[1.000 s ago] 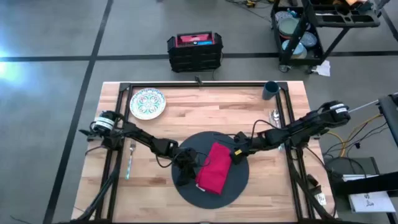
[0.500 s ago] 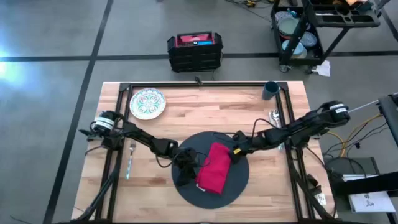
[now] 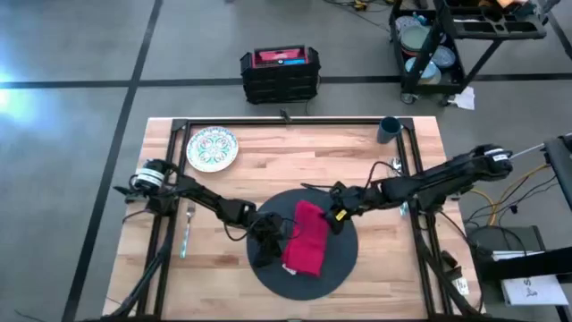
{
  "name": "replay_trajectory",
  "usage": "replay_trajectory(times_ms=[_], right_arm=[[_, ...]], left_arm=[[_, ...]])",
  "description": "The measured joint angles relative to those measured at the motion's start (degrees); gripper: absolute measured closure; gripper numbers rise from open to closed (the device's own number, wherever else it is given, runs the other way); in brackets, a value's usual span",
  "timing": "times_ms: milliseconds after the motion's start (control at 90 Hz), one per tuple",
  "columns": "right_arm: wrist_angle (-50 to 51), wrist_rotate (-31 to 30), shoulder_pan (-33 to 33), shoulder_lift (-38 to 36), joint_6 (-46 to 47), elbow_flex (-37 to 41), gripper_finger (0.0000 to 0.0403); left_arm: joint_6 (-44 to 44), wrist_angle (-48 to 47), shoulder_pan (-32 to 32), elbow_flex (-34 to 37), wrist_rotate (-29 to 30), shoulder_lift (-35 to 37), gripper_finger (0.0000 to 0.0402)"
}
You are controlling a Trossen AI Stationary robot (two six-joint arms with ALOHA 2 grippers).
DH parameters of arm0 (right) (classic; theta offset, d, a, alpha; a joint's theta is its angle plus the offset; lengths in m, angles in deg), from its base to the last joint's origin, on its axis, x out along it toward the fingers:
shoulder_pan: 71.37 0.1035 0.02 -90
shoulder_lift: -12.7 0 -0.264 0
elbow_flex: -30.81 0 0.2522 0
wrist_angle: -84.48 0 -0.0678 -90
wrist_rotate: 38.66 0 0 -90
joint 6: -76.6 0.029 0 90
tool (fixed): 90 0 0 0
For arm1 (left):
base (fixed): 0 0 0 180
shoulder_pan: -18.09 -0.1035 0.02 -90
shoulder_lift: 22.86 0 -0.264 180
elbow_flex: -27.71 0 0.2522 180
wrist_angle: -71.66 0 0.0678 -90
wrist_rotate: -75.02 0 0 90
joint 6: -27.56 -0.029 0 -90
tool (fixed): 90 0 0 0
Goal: Set table place
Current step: Fold the red napkin on the table
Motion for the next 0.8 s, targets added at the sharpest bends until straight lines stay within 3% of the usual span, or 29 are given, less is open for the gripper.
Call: replay_trajectory(times_ms=[478,800], right_arm=[[8.01,3.91,-8.12,-9.57,-8.7,-4.06,0.0403],[33.68,5.02,-19.42,-10.11,-25.1,-23.43,0.0403]], left_arm=[[6.25,-4.36,0.03,0.31,-0.91,3.42,0.0402],[6.28,-6.48,0.07,0.2,2.82,7.04,0.0402]])
